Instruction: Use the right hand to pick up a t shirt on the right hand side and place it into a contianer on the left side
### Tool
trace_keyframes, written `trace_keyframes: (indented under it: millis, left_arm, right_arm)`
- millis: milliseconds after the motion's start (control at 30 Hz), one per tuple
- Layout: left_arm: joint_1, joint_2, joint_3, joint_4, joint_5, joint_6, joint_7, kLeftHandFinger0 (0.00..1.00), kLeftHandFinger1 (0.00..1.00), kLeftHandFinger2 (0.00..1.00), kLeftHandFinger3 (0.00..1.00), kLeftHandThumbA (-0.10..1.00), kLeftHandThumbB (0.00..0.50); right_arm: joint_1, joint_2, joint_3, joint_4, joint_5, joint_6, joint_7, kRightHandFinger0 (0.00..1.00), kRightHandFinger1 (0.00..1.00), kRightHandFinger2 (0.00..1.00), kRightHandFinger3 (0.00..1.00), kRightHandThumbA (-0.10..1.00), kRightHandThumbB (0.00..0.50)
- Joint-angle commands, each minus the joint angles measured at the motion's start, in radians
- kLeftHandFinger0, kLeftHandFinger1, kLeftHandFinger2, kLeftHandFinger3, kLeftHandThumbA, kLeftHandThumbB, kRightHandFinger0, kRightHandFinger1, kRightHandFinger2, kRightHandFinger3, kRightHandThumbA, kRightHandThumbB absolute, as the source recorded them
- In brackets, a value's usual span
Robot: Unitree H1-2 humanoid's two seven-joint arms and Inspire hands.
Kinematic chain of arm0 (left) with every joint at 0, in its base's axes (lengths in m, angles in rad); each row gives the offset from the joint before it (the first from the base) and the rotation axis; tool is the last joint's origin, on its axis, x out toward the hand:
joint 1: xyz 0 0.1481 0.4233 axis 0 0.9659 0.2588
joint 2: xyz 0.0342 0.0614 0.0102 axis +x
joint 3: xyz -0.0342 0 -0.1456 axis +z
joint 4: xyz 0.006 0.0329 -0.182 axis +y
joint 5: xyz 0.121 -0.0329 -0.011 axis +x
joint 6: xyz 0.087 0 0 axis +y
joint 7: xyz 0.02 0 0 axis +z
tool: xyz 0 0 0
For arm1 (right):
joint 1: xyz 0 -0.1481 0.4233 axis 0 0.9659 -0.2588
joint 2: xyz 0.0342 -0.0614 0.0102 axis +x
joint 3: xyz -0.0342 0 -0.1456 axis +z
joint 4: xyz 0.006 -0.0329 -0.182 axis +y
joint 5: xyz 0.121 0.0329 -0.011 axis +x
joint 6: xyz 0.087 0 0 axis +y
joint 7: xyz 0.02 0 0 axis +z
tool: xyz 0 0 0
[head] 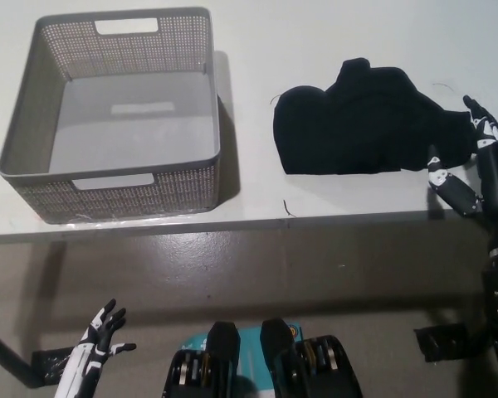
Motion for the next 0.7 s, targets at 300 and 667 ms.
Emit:
trace_keyframes:
  millis: [300,667]
  left_arm:
    - [0.003,0.017,-0.004,-0.037,-0.004,-0.016,-0.013,0.73,0.95,0.96,1.00,0.94,0.422]
    - [-0.028,0.026,-0.011,-0.038,0.000,-0.010,-0.021,0.74,0.94,0.96,1.00,0.95,0.439]
  right_arm:
    - [-0.116,-0.045,0.082,0.053,-0.083,0.036,0.003,1.00,1.00,1.00,1.00,0.54,0.500]
    - [-0.169,-0.045,0.150,0.167,-0.119,0.041,-0.006,1.00,1.00,1.00,1.00,0.60,0.500]
